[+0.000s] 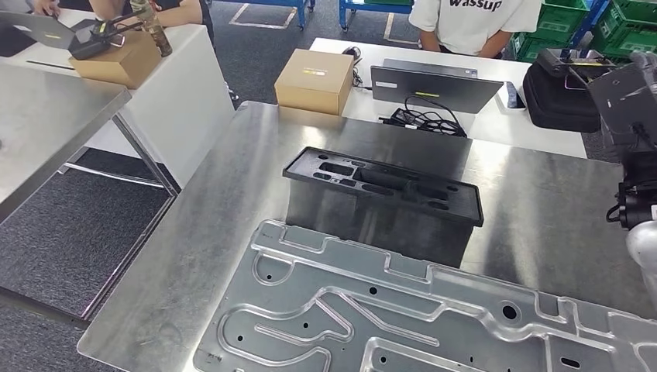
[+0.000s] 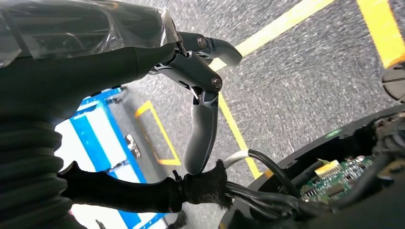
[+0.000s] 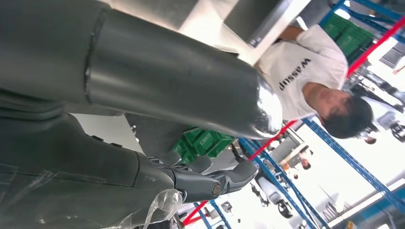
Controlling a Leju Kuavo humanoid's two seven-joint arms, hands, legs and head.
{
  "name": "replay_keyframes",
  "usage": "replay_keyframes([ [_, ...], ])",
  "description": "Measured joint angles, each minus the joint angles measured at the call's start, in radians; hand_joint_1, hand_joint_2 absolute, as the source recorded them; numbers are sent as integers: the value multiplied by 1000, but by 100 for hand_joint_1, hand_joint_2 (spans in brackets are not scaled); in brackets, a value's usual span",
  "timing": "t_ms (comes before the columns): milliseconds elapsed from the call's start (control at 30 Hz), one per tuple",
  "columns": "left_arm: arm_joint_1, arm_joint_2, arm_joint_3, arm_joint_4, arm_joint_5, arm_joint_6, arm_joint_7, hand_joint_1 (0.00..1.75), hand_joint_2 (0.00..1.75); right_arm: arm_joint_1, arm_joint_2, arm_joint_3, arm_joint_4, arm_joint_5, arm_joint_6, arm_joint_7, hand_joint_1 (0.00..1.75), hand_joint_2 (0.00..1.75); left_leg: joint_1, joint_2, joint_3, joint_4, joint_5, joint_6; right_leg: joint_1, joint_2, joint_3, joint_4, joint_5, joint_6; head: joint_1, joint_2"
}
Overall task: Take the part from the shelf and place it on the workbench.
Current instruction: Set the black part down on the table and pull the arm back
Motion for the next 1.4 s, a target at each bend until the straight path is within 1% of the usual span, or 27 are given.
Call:
replay_keyframes([
  [167, 0, 0, 5, 0, 27, 5, 49, 0, 0, -24, -2, -7, -18, -14, -36, 7, 0, 0, -2, 0, 1, 4, -4, 5, -2, 0, 3, 0, -1, 2, 0, 0],
  [333, 1, 0, 8, 0, 39, 4, 63, 0, 0, -67, -7, -19, -39, -18, -76, 10, 0, 0, -3, 0, 1, 9, -7, 10, -2, 0, 5, 0, -2, 5, 0, 0],
  [433, 2, -1, 9, 0, 46, 4, 64, 0, 0, -90, -12, -26, -51, -3, -94, 11, 0, 0, -1, 1, 7, 6, 2, 15, -2, 0, 9, 1, 1, 11, 0, 0],
  [467, 2, -3, 9, -1, 49, 4, 65, 0, 0, -96, -15, -30, -55, 9, -99, 11, 0, 0, 2, 2, 12, 1, 9, 16, -1, 0, 8, 7, -7, 16, 0, 0],
  [500, 4, -4, 9, -1, 52, 4, 66, 0, 0, -100, -18, -36, -61, 30, -102, 11, 0, 0, 6, 3, 16, -5, 14, 17, -1, 1, 1, 31, -29, 21, 0, 0],
  [533, 6, -6, 9, -1, 55, 5, 66, 0, 0, -102, -22, -44, -68, 56, -103, 11, 0, 0, 12, 5, 18, -9, 18, 18, -1, 1, -15, 76, -63, 28, 0, 0],
  [600, 11, -7, 9, -1, 61, 8, 67, 0, 0, -100, -28, -63, -84, 104, -101, 11, 0, 0, 18, 6, 16, -9, 21, 17, -9, 1, -68, 220, -147, 43, 1, 0],
  [633, 11, -8, 9, -1, 62, 9, 67, 0, 0, -96, -29, -69, -89, 118, -97, 11, 0, 0, 22, 6, 13, -9, 23, 15, -14, 1, -92, 288, -176, 51, 1, 0],
  [667, 12, -9, 9, -1, 62, 10, 67, 0, 0, -90, -30, -74, -94, 127, -95, 12, 0, 0, 27, 6, 11, -8, 25, 12, -19, 0, -104, 328, -188, 58, 1, 0],
  [700, 12, -9, 9, -1, 63, 10, 67, 0, 0, -85, -32, -78, -99, 135, -92, 12, 0, 0, 32, 6, 7, -5, 26, 9, -26, 0, -97, 326, -179, 66, 1, 0],
  [733, 13, -10, 9, -1, 65, 10, 67, 0, 0, -78, -34, -84, -108, 151, -88, 12, 0, 0, 38, 6, 3, -1, 27, 4, -34, -1, -66, 281, -153, 76, 1, 0],
  [800, 15, -9, 9, 0, 71, 12, 67, 0, 0, -52, -41, -107, -137, 220, -72, 12, 0, 0, 46, 6, -5, 14, 23, -10, -50, -3, 31, 120, -93, 100, 1, 0],
  [833, 16, -9, 10, 0, 76, 13, 66, 0, 0, -28, -45, -126, -160, 274, -58, 12, 0, 0, 46, 4, -8, 21, 22, -19, -54, 0, 67, 61, -72, 103, 1, 0],
  [867, 18, -8, 11, 1, 80, 15, 66, 0, 0, 1, -50, -148, -187, 334, -43, 12, 0, 0, 44, 2, -11, 26, 21, -26, -57, 4, 86, 26, -66, 100, 1, 0],
  [967, 23, -9, 16, 1, 91, 21, 64, 0, 0, 103, -54, -208, -273, 474, -12, 12, 0, 0, 46, -4, -19, 31, 29, -40, -58, 12, 82, 13, -61, 64, 0, 0],
  [1000, 25, -9, 19, 1, 94, 22, 64, 0, 0, 134, -54, -224, -299, 499, -11, 12, 0, 0, 48, -4, -28, 45, 15, -44, -56, 11, 75, 12, -54, 52, 0, 0],
  [1033, 25, -9, 23, 1, 97, 22, 64, 0, 0, 165, -55, -241, -324, 517, -13, 12, 0, 0, 49, -3, -43, 78, -15, -48, -55, 11, 67, 8, -45, 42, 0, 0],
  [1067, 26, -9, 26, 1, 101, 23, 63, 0, 0, 194, -56, -257, -350, 533, -18, 12, 0, 0, 50, -3, -65, 137, -61, -50, -53, 10, 57, 6, -36, 34, 0, 0],
  [1100, 26, -10, 30, 1, 106, 24, 63, 0, 0, 229, -58, -276, -376, 548, -26, 12, 0, 0, 49, -2, -91, 213, -114, -52, -50, 10, 46, 4, -26, 28, 0, 0],
  [1133, 26, -10, 32, 1, 111, 25, 62, 0, 0, 273, -61, -296, -402, 566, -39, 12, 0, 0, 49, -2, -111, 287, -157, -52, -47, 10, 35, 3, -17, 25, 0, 0],
  [1167, 26, -10, 34, 1, 116, 27, 61, 0, 0, 324, -63, -317, -429, 585, -55, 12, 0, 0, 48, -2, -120, 340, -179, -51, -43, 10, 25, 3, -8, 23, 0, 0],
  [1200, 27, -10, 35, 1, 122, 29, 60, 0, 0, 378, -65, -337, -457, 606, -74, 12, 0, 0, 47, -2, -111, 356, -179, -48, -40, 10, 15, 3, 0, 22, 1, 0],
  [1233, 28, -10, 36, 1, 126, 30, 59, 0, 0, 431, -67, -356, -481, 625, -94, 12, 0, 0, 45, -2, -83, 332, -159, -43, -38, 10, 5, 3, 8, 22, 1, 0],
  [1267, 30, -10, 37, 1, 130, 31, 59, 0, 0, 482, -67, -376, -504, 644, -119, 11, 0, 0, 42, -3, -39, 271, -131, -37, -37, 11, -4, 3, 17, 24, 1, 0],
  [1333, 35, -10, 39, 1, 135, 31, 57, 0, 0, 586, -68, -422, -545, 680, -181, 5, 0, 0, 37, -4, 72, 104, -92, -25, -35, 12, -16, 1, 32, 30, 1, 0],
  [1367, 36, -10, 41, 1, 137, 32, 56, 0, 0, 642, -68, -449, -566, 700, -217, -3, 0, 0, 34, -5, 112, 39, -86, -22, -33, 12, -19, -1, 41, 35, 0, 0],
  [1400, 38, -10, 45, 1, 140, 32, 56, 0, 0, 700, -68, -476, -586, 725, -251, -13, 0, 0, 31, -6, 133, 1, -85, -21, -32, 11, -20, -5, 50, 40, 0, 0],
])
